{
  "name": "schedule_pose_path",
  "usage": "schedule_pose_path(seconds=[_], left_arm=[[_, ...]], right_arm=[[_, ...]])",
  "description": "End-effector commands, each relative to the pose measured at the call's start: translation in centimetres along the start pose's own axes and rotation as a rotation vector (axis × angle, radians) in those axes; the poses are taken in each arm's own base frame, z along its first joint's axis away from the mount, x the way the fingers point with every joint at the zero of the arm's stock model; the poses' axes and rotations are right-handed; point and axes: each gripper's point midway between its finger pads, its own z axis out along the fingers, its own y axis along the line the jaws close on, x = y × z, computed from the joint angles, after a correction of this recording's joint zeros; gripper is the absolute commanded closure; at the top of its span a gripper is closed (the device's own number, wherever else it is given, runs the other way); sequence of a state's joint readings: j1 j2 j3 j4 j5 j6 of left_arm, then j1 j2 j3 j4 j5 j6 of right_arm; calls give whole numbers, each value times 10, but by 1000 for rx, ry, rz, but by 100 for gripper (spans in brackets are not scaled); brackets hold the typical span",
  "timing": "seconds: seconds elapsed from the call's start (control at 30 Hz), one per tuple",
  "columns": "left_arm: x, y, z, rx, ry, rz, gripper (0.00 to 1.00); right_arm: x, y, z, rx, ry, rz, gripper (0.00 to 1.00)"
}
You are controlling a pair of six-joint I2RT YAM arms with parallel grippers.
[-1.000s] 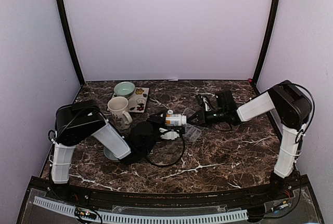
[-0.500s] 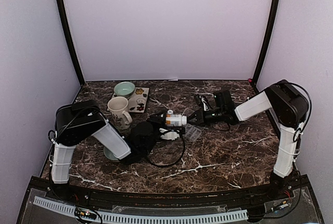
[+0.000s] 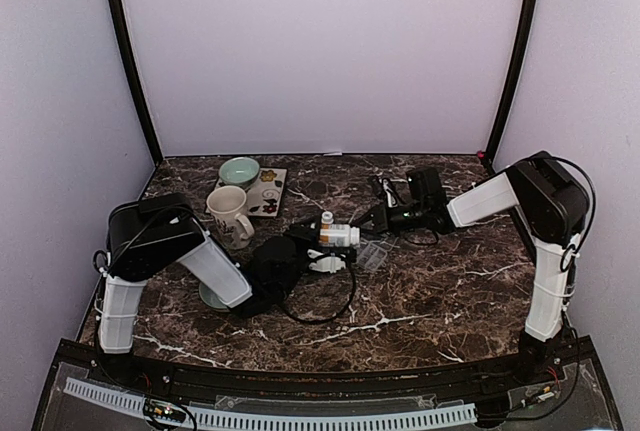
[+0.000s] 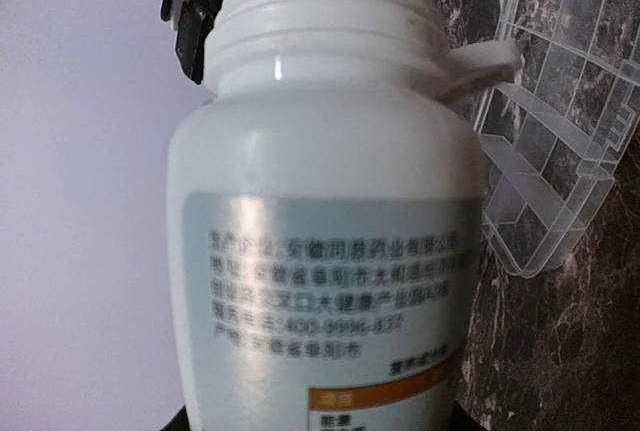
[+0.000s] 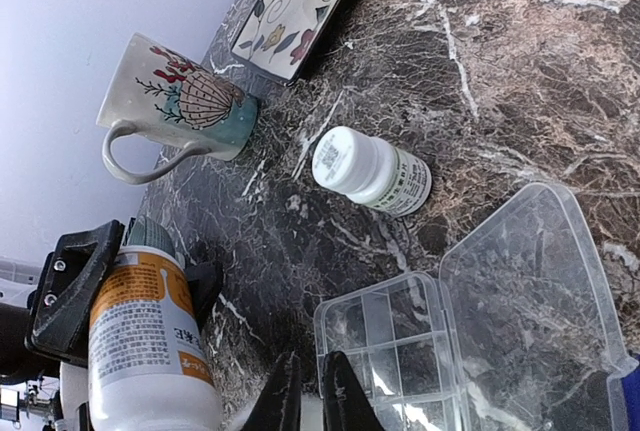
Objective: Sort the pills into containers
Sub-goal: Pour the pill into the compartment of the pill container.
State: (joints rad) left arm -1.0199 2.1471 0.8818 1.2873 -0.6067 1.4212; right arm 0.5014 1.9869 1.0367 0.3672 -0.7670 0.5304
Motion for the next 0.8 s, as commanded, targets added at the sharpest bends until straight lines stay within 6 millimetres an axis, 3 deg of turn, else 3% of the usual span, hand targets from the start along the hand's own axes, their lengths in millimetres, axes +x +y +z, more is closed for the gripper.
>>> schedule_pose_path(seconds=[0.0, 0.3, 0.5, 0.77], left_arm=[[-4, -7, 0, 16, -9, -9, 100], [-3, -15, 4, 33, 7, 0, 100], [-1, -8, 5, 8, 16, -6, 100], [-1, -4, 6, -4, 19, 6, 100]], right_arm=[[-2, 3, 6, -22, 13, -24, 89], [-3, 4, 7, -26, 23, -32, 90], [-6, 5, 1, 8, 9, -53, 89], [-11, 4, -14, 104, -30, -77, 80]])
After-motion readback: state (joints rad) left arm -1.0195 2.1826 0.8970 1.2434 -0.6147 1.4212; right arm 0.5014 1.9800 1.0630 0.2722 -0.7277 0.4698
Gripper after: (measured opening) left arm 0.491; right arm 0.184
